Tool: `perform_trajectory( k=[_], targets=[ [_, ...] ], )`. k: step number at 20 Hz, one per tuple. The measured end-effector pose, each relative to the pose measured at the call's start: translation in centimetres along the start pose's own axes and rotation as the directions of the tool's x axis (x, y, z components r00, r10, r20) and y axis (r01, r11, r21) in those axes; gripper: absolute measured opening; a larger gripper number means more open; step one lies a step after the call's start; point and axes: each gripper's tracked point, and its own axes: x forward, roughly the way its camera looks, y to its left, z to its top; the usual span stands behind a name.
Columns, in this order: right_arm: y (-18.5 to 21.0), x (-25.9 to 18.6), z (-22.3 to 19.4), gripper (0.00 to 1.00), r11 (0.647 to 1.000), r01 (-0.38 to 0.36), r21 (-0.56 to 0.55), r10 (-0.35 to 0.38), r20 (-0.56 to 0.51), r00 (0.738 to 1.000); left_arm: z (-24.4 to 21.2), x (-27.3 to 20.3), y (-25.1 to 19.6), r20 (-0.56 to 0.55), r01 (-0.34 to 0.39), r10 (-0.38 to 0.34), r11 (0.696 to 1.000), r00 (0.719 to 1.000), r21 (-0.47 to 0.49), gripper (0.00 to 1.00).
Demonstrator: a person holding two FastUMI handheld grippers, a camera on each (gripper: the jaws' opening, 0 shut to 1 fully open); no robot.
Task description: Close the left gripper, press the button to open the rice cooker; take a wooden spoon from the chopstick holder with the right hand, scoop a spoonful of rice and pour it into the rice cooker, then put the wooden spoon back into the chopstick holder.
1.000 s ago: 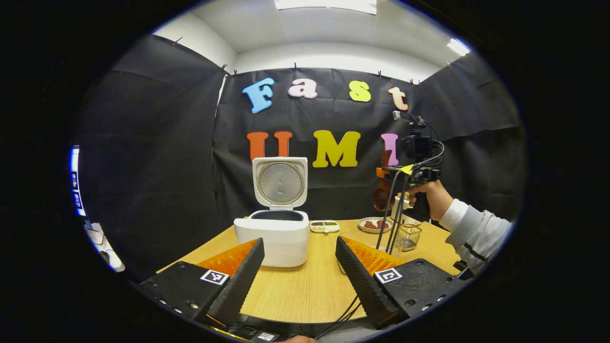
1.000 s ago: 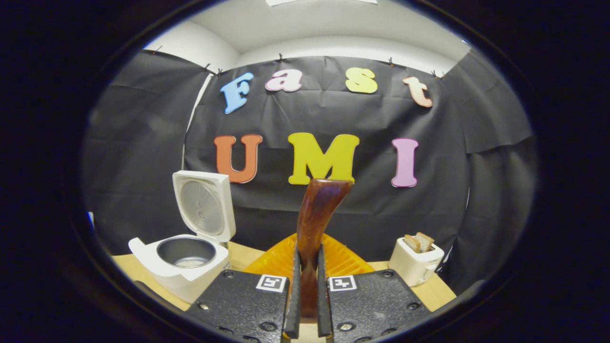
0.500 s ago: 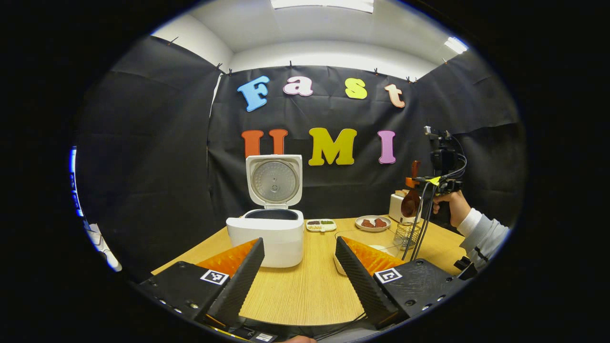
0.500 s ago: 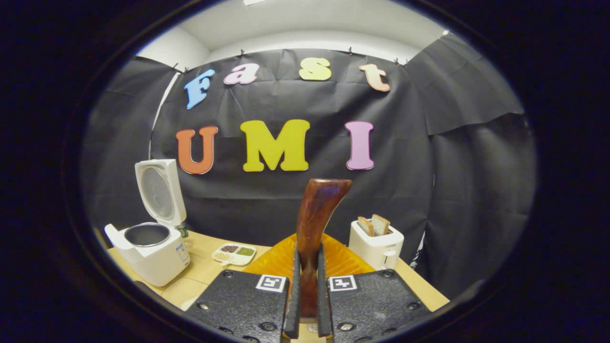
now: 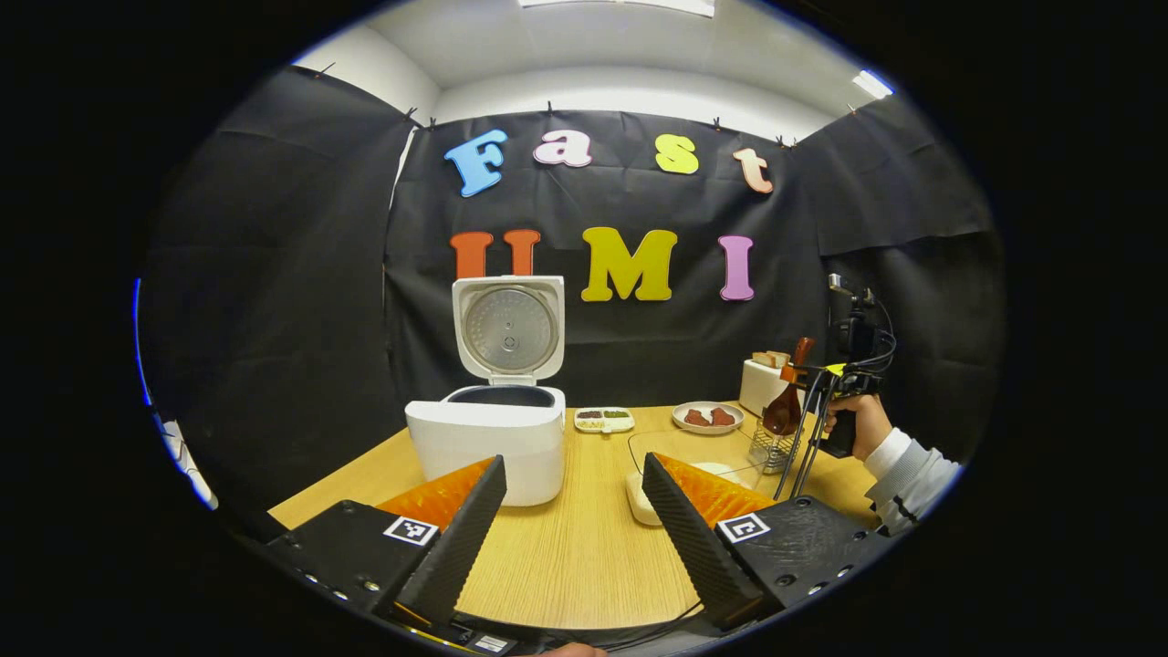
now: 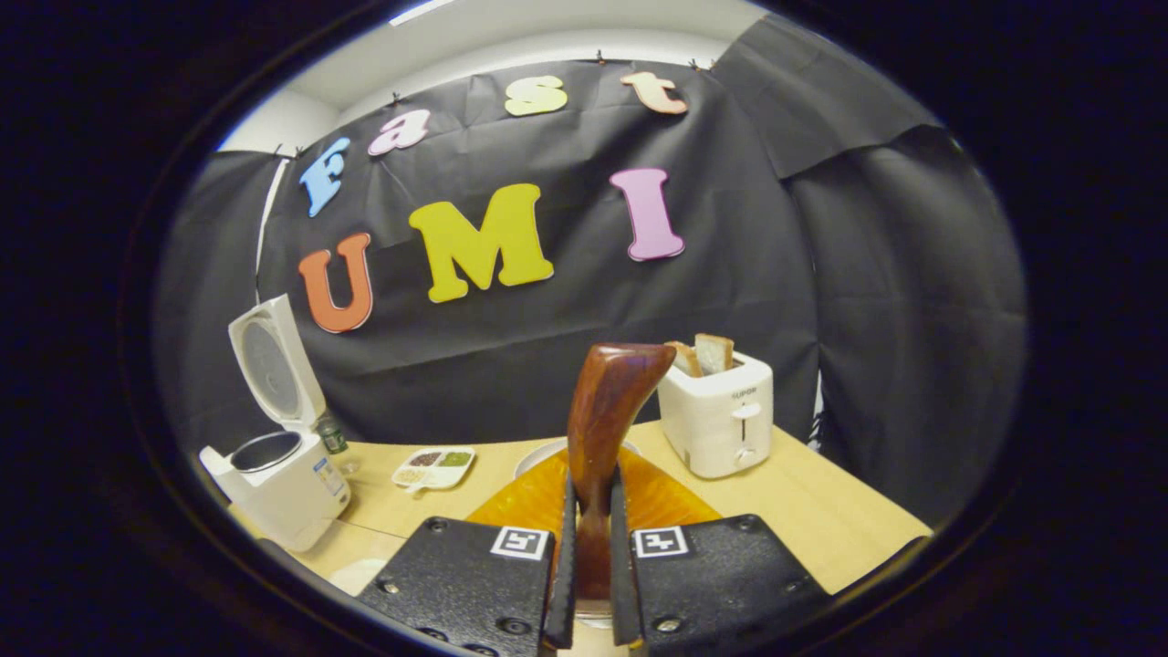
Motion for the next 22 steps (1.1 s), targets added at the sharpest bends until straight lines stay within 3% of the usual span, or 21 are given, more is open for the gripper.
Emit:
perform_trajectory(
  k=[2, 4, 5, 7, 9, 10, 11, 12, 13, 15, 16, 18, 19, 22],
  targets=[
    [0.0, 0.3, -0.8, 0.23, 0.999, -0.025, 0.024, 0.025, -0.013, 1.000, -0.9, 0.7, -0.7, -0.016, 0.011, -0.011, 1.000, 1.000, -0.011, 0.96],
    [-0.4, -0.2, -0.4, 0.34, 1.000, -0.023, 0.009, 0.023, 0.010, 1.000, -2.2, 1.5, -1.0, -0.049, 0.009, -0.010, 1.000, 0.999, -0.018, 0.96],
    [-1.2, -0.4, 0.1, 0.54, 1.000, -0.003, -0.003, 0.003, 0.039, 0.999, -2.5, 1.8, -1.0, -0.059, 0.000, 0.000, 1.000, 0.998, -0.010, 0.96],
    [-2.2, -1.8, 1.5, 0.80, 0.999, 0.036, -0.018, -0.034, 0.090, 0.995, -3.0, 2.4, -0.4, -0.067, -0.035, 0.035, 0.999, 0.997, 0.004, 0.96],
    [-3.2, -3.4, 2.5, 0.89, 0.994, 0.101, -0.032, -0.096, 0.130, 0.987, -2.9, 2.7, -0.6, -0.052, -0.039, 0.039, 0.999, 0.998, 0.008, 0.96],
    [-3.5, -4.4, 2.9, 0.99, 0.991, 0.128, -0.049, -0.119, 0.156, 0.981, -3.1, 2.9, -0.6, -0.047, -0.038, 0.038, 0.999, 0.998, 0.007, 0.96],
    [-3.1, -5.7, 3.2, 1.00, 0.988, 0.139, -0.069, -0.126, 0.173, 0.977, -3.3, 3.1, -0.5, -0.049, -0.039, 0.040, 0.999, 0.998, 0.002, 0.95],
    [-2.8, -7.0, 3.3, 0.92, 0.984, 0.154, -0.086, -0.136, 0.181, 0.974, -3.2, 3.4, -0.2, -0.049, -0.043, 0.043, 0.999, 0.998, -0.009, 0.96],
    [-2.1, -8.0, 3.2, 1.00, 0.982, 0.155, -0.110, -0.135, 0.174, 0.976, -3.1, 3.6, 0.1, -0.044, -0.045, 0.044, 0.999, 0.998, -0.022, 0.95],
    [-0.2, -10.4, 2.5, 1.00, 0.980, 0.129, -0.150, -0.104, 0.163, 0.981, -2.9, 4.1, 0.7, -0.039, -0.040, 0.039, 0.998, 0.998, -0.041, 0.95],
    [0.7, -11.6, 2.4, 0.92, 0.979, 0.116, -0.168, -0.088, 0.163, 0.983, -2.7, 4.5, 1.0, -0.039, -0.032, 0.030, 0.998, 0.999, -0.052, 0.95],
    [2.1, -13.8, 2.3, 0.92, 0.973, 0.108, -0.203, -0.068, 0.196, 0.978, -1.8, 5.2, 2.0, -0.033, -0.035, 0.033, 0.997, 0.999, -0.066, 0.96],
    [2.8, -14.8, 2.2, 1.00, 0.970, 0.103, -0.221, -0.056, 0.209, 0.976, -1.0, 5.4, 2.9, -0.024, -0.046, 0.045, 0.997, 0.999, -0.063, 0.96],
    [3.8, -16.4, 1.3, 1.00, 0.967, 0.098, -0.236, -0.055, 0.181, 0.982, 2.5, 6.8, 5.1, 0.023, -0.078, 0.079, 0.996, 0.997, -0.032, 0.95]
  ],
)
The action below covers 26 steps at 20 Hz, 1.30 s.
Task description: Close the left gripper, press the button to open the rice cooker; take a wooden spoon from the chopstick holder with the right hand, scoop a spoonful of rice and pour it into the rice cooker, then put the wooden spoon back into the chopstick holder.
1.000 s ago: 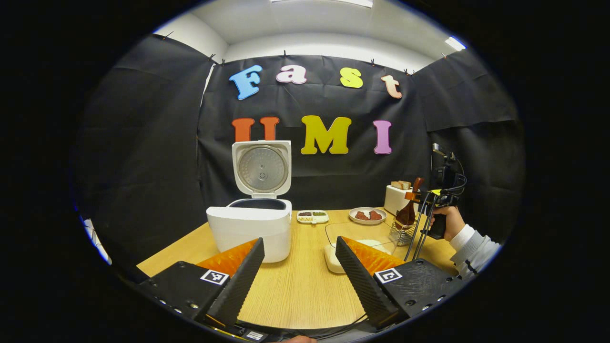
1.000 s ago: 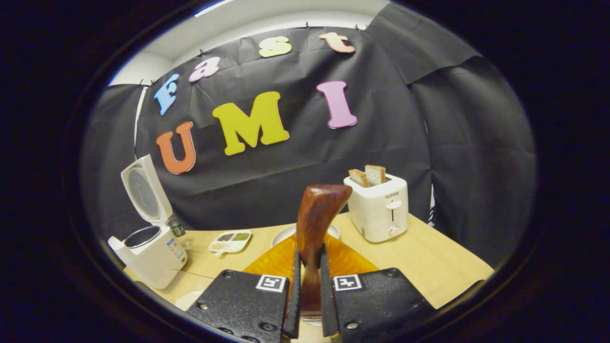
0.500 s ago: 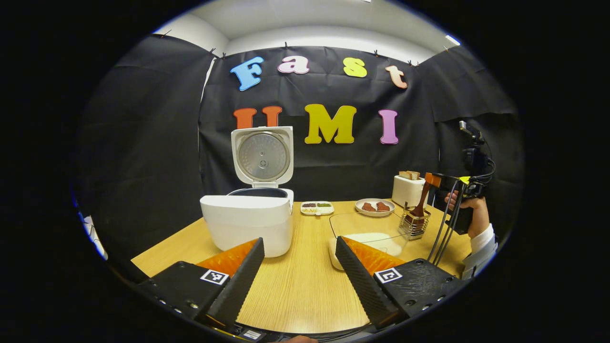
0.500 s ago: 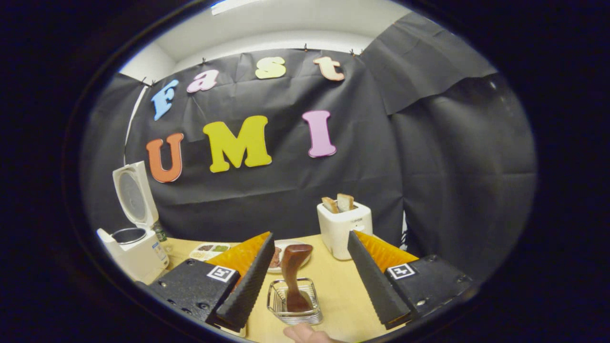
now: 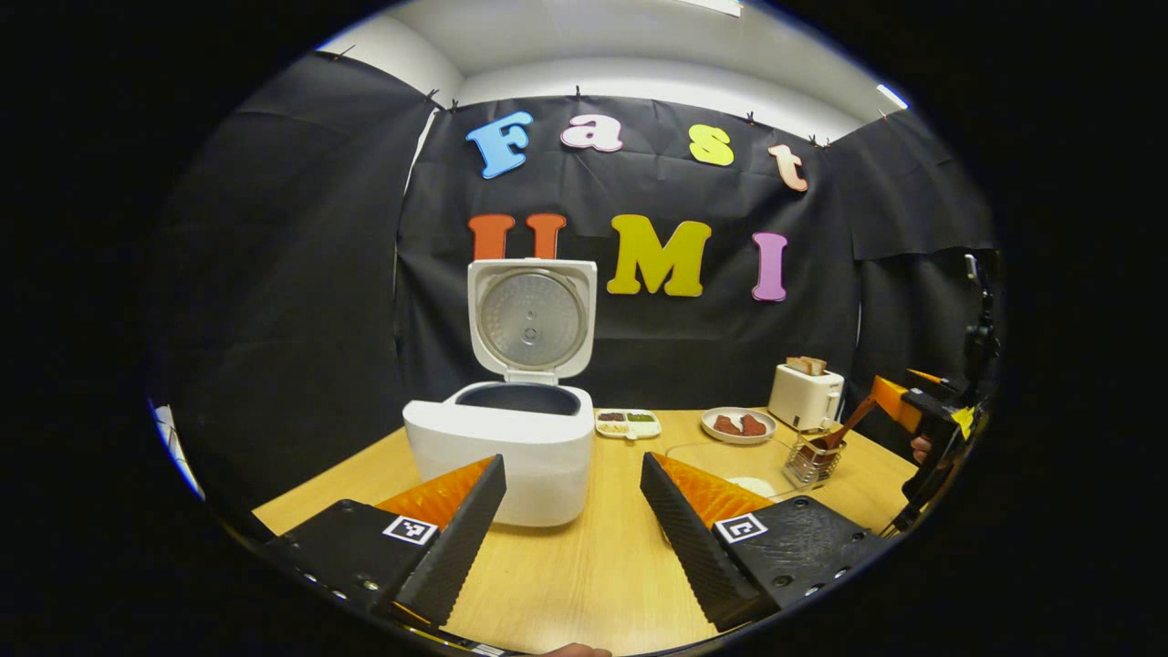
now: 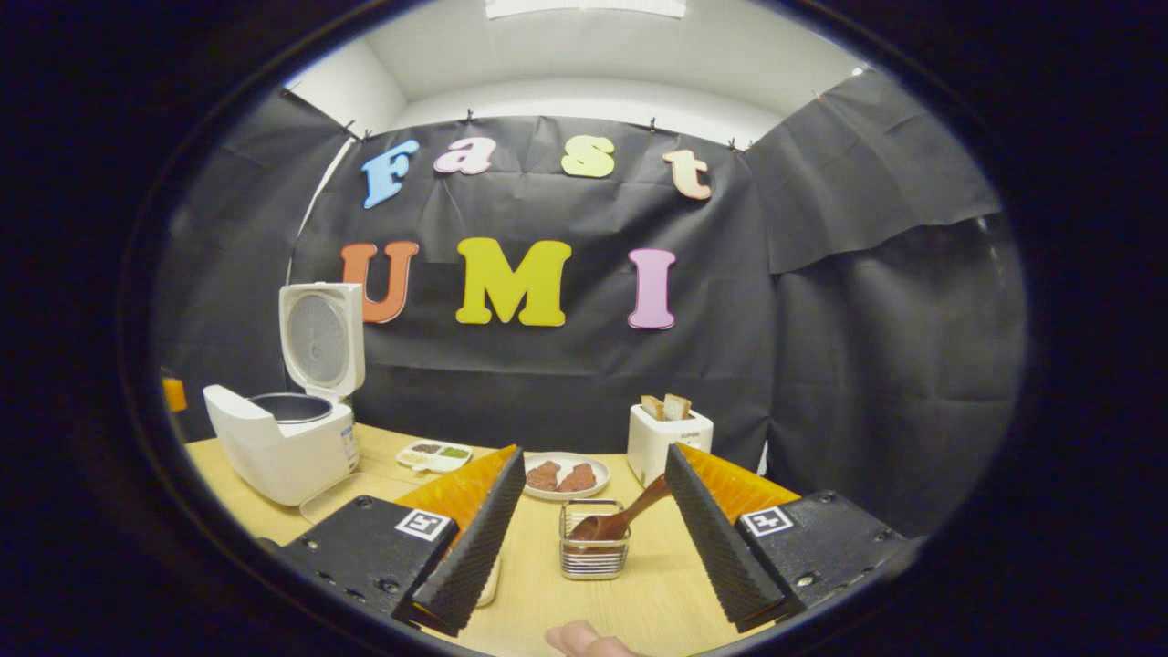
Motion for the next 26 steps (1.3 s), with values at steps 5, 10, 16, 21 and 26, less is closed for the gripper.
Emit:
perform_trajectory(
  k=[5, 10, 16, 21, 26],
  targets=[
    [1.3, -0.9, 0.8, 1.00, 0.998, -0.040, 0.039, 0.039, 0.012, 0.999, 4.5, 3.4, 1.1, 0.049, 0.044, -0.045, 0.999, 0.998, 0.031, 0.95],
    [2.4, -0.1, 1.2, 0.92, 0.992, -0.086, 0.093, 0.081, 0.056, 0.995, 12.5, 8.3, 2.2, 0.175, 0.054, -0.069, 0.994, 0.982, 0.090, 0.94],
    [4.4, 2.8, 0.1, 0.92, 0.976, -0.163, 0.144, 0.157, 0.053, 0.986, 17.2, 17.0, 3.5, 0.198, 0.058, -0.065, 0.997, 0.978, 0.041, 0.95],
    [3.4, 3.2, 1.4, 1.00, 0.969, -0.164, 0.183, 0.146, 0.108, 0.983, 19.9, 24.3, 5.1, 0.204, 0.030, -0.025, 0.999, 0.979, -0.024, 0.96],
    [1.5, 3.7, 1.1, 1.00, 0.982, -0.079, 0.174, 0.059, 0.115, 0.992, 21.2, 30.7, 5.6, 0.202, -0.023, 0.016, 0.999, 0.979, 0.033, 0.95]
  ],
)
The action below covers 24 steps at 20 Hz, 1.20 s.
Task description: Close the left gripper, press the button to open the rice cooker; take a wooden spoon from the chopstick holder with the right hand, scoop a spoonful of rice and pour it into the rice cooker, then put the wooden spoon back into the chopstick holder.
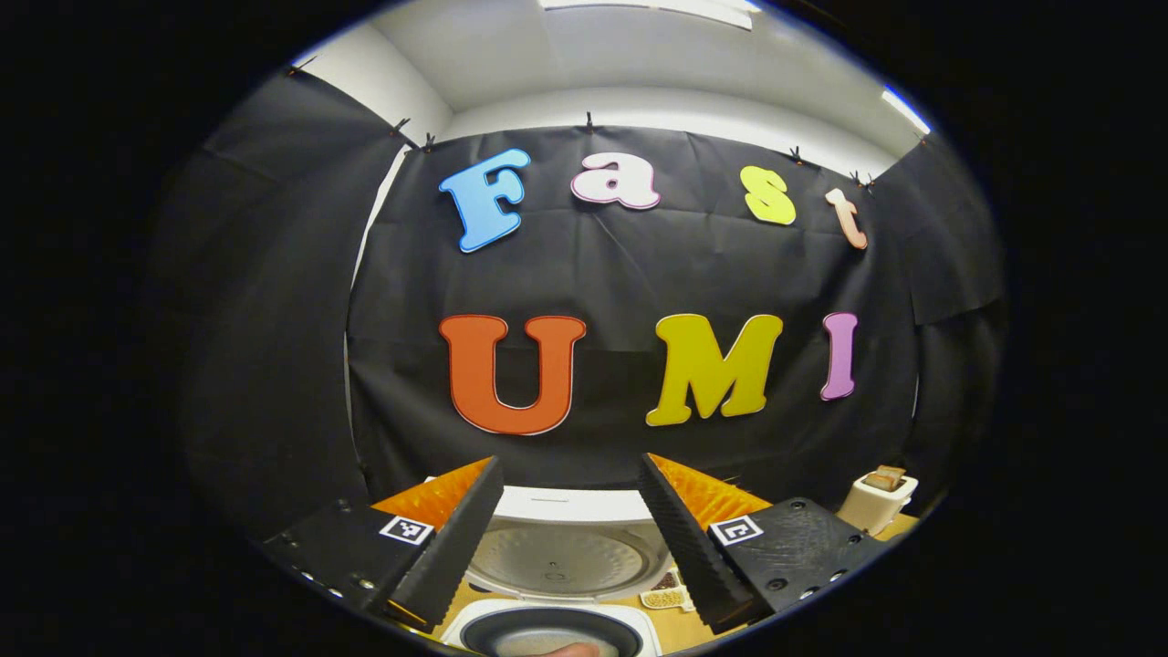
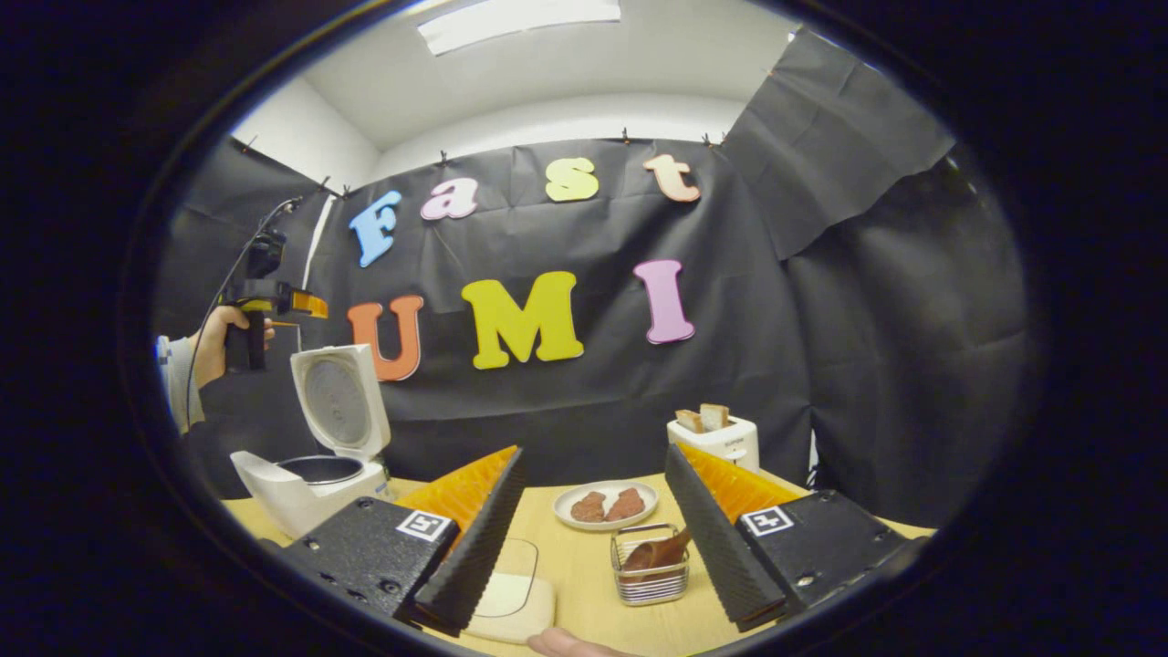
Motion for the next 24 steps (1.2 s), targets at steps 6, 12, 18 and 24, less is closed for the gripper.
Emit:
perform_trajectory(
  k=[6, 12, 18, 24],
  targets=[
    [0.5, -0.1, 1.1, 1.00, 1.000, -0.016, 0.024, 0.015, 0.027, 1.000, -2.2, 4.6, 0.4, 0.002, -0.014, 0.014, 0.996, 1.000, 0.089, 0.95],
    [1.8, 0.3, -0.9, 1.00, 0.999, -0.047, 0.024, 0.047, -0.028, 0.998, -5.1, 6.6, 1.6, -0.076, -0.036, 0.041, 0.997, 0.996, 0.076, 0.95],
    [2.6, -0.1, -0.1, 1.00, 0.998, -0.060, 0.023, 0.061, -0.006, 0.998, -6.0, 6.1, 1.1, -0.159, -0.046, 0.049, 0.999, 0.986, 0.023, 0.96],
    [3.2, -0.3, -0.1, 1.00, 0.997, -0.071, 0.006, 0.071, 0.003, 0.997, -6.0, 2.9, 1.3, -0.215, -0.056, 0.063, 0.998, 0.975, 0.038, 0.96]
  ],
)
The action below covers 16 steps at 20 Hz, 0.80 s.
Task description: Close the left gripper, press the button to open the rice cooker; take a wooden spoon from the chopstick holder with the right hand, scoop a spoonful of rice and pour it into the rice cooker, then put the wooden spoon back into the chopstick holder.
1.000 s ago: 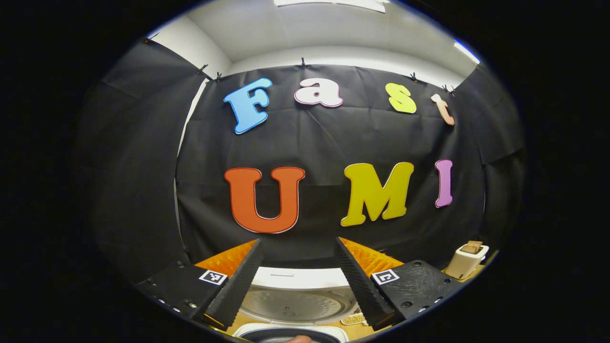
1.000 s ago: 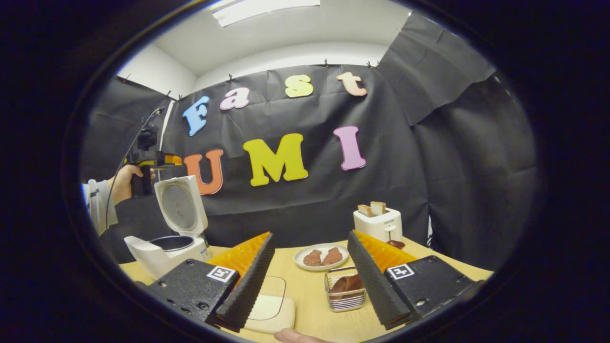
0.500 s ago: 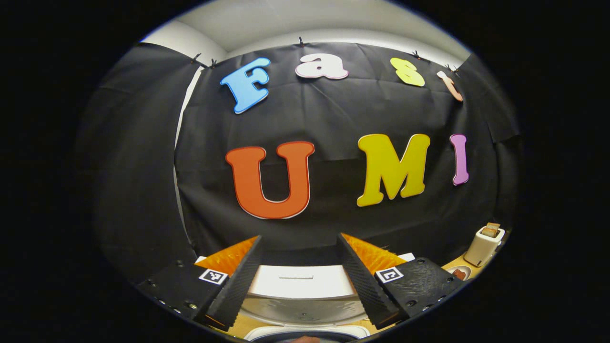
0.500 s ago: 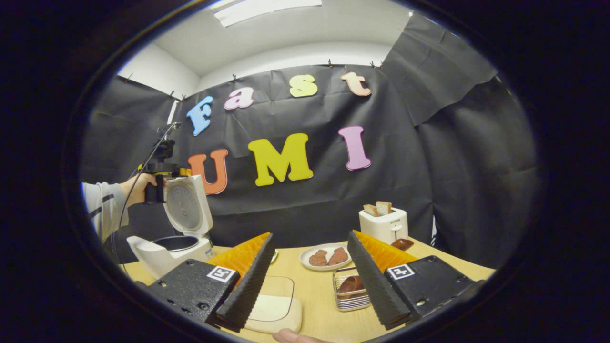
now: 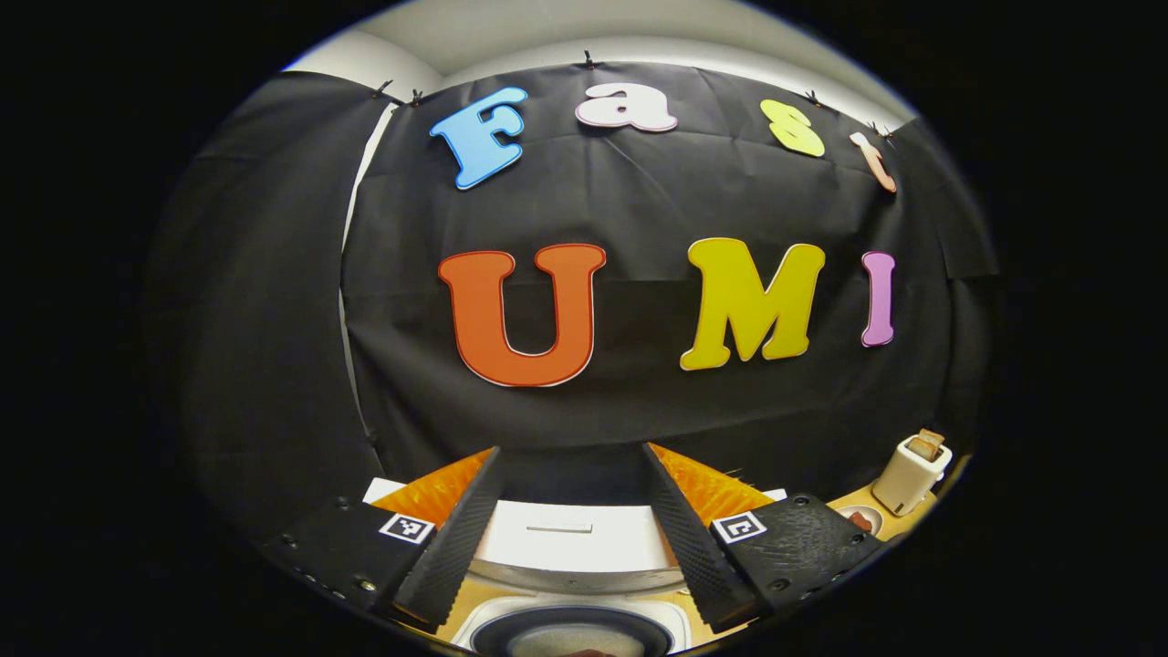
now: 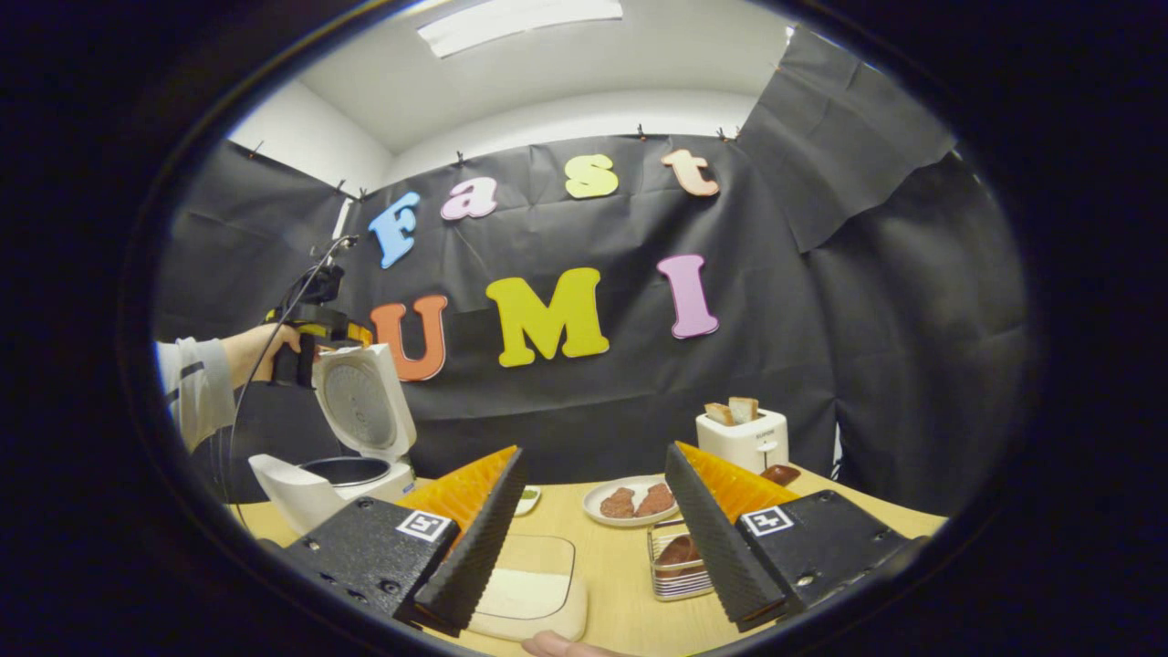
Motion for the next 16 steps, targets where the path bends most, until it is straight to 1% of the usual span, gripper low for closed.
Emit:
perform_trajectory(
  k=[2, 5, 8, 9, 10, 13, 16],
  targets=[
    [0.0, -0.2, 0.3, 1.00, 1.000, -0.002, -0.002, 0.002, 0.005, 1.000, -0.3, -0.9, 0.2, -0.014, -0.017, 0.017, 1.000, 1.000, 0.000, 0.95],
    [-0.5, -0.8, 0.9, 1.00, 1.000, 0.017, 0.015, -0.017, 0.021, 1.000, -0.7, -2.3, 0.3, -0.034, -0.042, 0.042, 0.999, 0.999, 0.000, 0.95],
    [-0.3, -1.5, 1.5, 0.99, 1.000, 0.008, 0.004, -0.008, 0.037, 0.999, -1.5, -3.5, 0.4, -0.059, -0.049, 0.049, 0.999, 0.997, 0.006, 0.95],
    [-0.4, -1.7, 1.5, 0.92, 1.000, 0.007, 0.004, -0.007, 0.036, 0.999, -1.7, -3.9, 0.4, -0.068, -0.045, 0.045, 0.999, 0.997, 0.004, 0.95],
    [-0.2, -2.0, 1.5, 1.00, 1.000, -0.005, 0.005, 0.004, 0.028, 1.000, -1.9, -4.3, 0.4, -0.068, -0.037, 0.037, 0.999, 0.997, 0.006, 0.95],
    [-0.3, -2.8, 2.0, 1.00, 0.999, -0.027, 0.017, 0.027, 0.024, 0.999, -2.7, -5.6, 0.5, -0.083, -0.018, 0.018, 1.000, 0.996, 0.002, 0.95],
    [-0.9, -3.7, 2.7, 1.00, 1.000, -0.017, 0.003, 0.017, 0.040, 0.999, -4.5, -7.0, 0.5, -0.151, -0.012, 0.013, 1.000, 0.988, 0.008, 0.95]
  ],
)
